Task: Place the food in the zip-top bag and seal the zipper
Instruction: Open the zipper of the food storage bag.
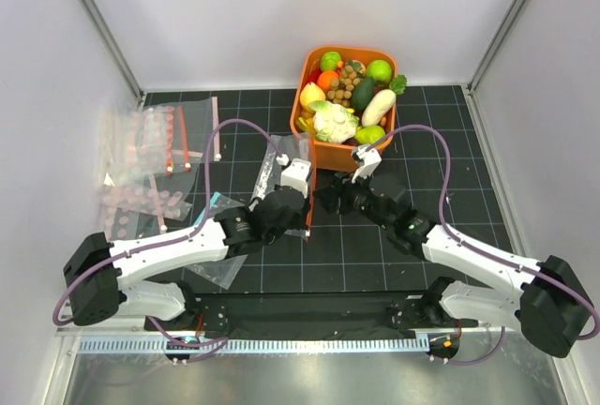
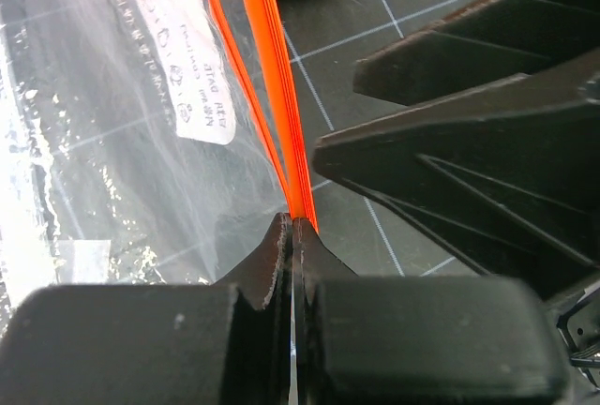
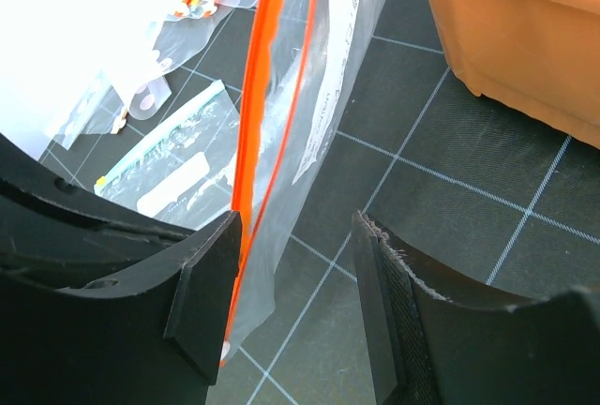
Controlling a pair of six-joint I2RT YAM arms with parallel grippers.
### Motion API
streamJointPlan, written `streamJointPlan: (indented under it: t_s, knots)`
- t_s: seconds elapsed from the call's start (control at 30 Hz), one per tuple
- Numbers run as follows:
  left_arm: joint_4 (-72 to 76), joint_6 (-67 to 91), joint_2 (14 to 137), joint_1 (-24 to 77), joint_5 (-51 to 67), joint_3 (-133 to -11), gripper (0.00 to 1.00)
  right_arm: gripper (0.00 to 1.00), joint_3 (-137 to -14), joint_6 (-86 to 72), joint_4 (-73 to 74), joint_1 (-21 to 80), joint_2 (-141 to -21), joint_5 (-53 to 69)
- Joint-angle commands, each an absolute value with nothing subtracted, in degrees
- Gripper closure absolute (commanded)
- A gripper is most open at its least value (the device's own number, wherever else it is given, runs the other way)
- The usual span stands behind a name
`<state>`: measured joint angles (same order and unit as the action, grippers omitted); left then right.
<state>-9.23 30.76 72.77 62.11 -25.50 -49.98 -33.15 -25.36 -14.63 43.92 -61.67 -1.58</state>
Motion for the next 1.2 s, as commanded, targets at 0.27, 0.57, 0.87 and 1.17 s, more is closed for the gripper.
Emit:
streamJointPlan:
  t_s: [0.27, 0.57, 0.87, 1.17]
  knots:
    - [-5.9, 28.0, 73.8, 65.1, -25.6, -53.6, 1.0, 0.53, -35.3, -25.1, -15.2, 44.2, -62.7, -4.0]
    - [-6.9, 29.4, 71.5, 65.0, -31.0, -52.4, 0.93, 0.99, -36.3, -25.2, -14.3, 44.2, -63.2, -3.1]
    - [-8.6, 29.7, 71.1, 65.0, -36.8, -52.3, 0.5, 0.99, -36.1, -24.3, -15.6, 46.6, -62.8, -1.4]
    - [-9.7, 30.7, 72.5, 65.0, -40.1, -52.9, 0.41, 0.99, -35.9, -23.6, -16.1, 48.3, -62.2, -2.3]
